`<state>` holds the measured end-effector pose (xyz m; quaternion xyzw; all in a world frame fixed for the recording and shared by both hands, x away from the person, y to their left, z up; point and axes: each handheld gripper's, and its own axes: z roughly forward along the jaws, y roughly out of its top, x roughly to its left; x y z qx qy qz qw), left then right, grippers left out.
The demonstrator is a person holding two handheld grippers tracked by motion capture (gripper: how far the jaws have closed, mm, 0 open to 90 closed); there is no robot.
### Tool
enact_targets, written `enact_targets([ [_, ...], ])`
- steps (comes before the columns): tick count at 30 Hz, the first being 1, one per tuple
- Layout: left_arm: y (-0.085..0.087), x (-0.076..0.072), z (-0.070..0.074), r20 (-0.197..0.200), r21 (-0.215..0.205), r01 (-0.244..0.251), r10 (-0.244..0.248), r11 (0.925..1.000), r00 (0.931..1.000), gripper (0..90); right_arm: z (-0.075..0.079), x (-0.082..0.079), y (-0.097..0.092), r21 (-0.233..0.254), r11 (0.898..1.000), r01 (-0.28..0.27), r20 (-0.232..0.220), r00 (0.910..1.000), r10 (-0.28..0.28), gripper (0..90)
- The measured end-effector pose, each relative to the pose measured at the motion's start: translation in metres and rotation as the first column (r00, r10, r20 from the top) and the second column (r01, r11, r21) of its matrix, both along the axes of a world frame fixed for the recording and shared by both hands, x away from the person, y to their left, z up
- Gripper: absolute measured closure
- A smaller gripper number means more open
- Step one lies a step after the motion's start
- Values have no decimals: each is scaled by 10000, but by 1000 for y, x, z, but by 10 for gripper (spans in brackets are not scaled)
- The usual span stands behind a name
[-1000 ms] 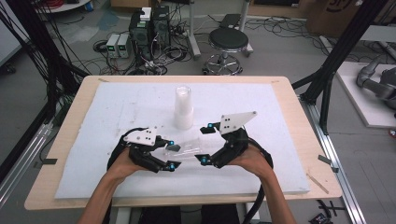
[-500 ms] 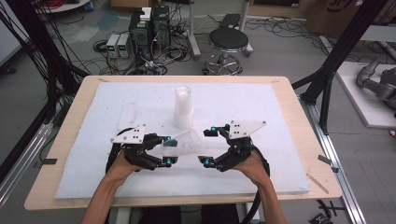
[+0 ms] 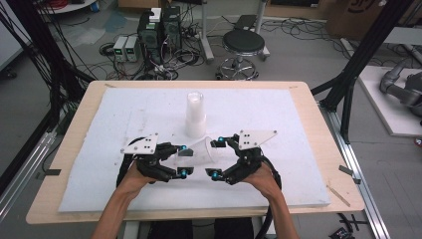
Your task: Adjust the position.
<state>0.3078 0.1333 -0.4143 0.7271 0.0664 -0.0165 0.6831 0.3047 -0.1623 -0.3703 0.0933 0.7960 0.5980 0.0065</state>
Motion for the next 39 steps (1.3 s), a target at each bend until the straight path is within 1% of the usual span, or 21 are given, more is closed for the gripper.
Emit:
enact_targets([
  [1,0,0,0,41,33,18,-18,10000,10000,414,0,0,1,46,10000,-29,0,10000,29,112],
  [4,-2,0,1,37,-56,47,-47,10000,10000,414,0,1,3,132,9999,-98,3,10000,98,112],
  [6,-3,1,1,68,-44,66,-66,10000,10000,414,0,1,4,220,9997,-119,-107,9999,122,112],
  [8,-5,1,1,93,45,98,-98,9999,9999,414,-1,2,6,369,9991,-204,-111,9997,209,112],
  [10,-6,2,1,79,58,143,-143,9999,9999,414,-1,2,7,339,9991,-250,-178,9995,257,112],
  [12,-8,2,1,103,72,193,-193,9998,9998,414,-2,3,9,371,9990,-255,-137,9996,261,112],
  [19,-11,1,1,139,124,318,-319,9994,9994,414,-3,4,12,575,9974,-439,-297,9985,457,113],
  [21,-11,1,1,115,162,360,-362,9992,9993,414,-3,4,12,653,9971,-403,-305,9986,424,189],
  [23,-11,1,1,146,203,381,-384,9991,9992,414,-4,4,12,844,9952,-488,-278,9983,513,200],
  [25,-12,1,1,157,218,477,-481,9986,9987,415,-4,3,11,952,9936,-601,-255,9977,628,280],
  [26,-12,1,1,165,204,463,-467,9987,9988,415,-3,3,11,1004,9931,-600,-192,9979,623,283],
  [30,-11,1,1,111,269,467,-470,9985,9988,411,-4,4,11,1020,9930,-595,-271,9977,626,297],
  [31,-12,0,1,64,287,295,-297,9992,9995,388,-4,4,11,1010,9932,-588,-273,9977,618,297],
  [32,-13,0,1,-135,324,-218,222,9992,9997,268,-4,3,11,993,9935,-561,-264,9979,590,303],
  [33,-14,0,1,-355,456,-629,645,9970,9973,102,-4,3,11,1010,9932,-584,-279,9977,615,307],
  [34,-14,1,1,-372,474,-734,752,9962,9965,21,-4,3,11,1004,9934,-558,-252,9980,586,307],
  [35,-13,2,1,-345,394,-602,616,9974,9975,17,-3,3,11,1036,9931,-553,-242,9980,581,307],
  [36,-13,1,1,-298,358,-586,596,9976,9978,17,-3,3,11,1059,9928,-551,-253,9980,581,308],
  [37,-13,0,2,-146,406,-650,656,9971,9977,17,-3,3,10,1034,9933,-514,-269,9982,545,308],
  [39,-13,-1,4,4,497,-645,646,9967,9979,17,-3,3,9,1005,9937,-500,-269,9982,529,309],
])
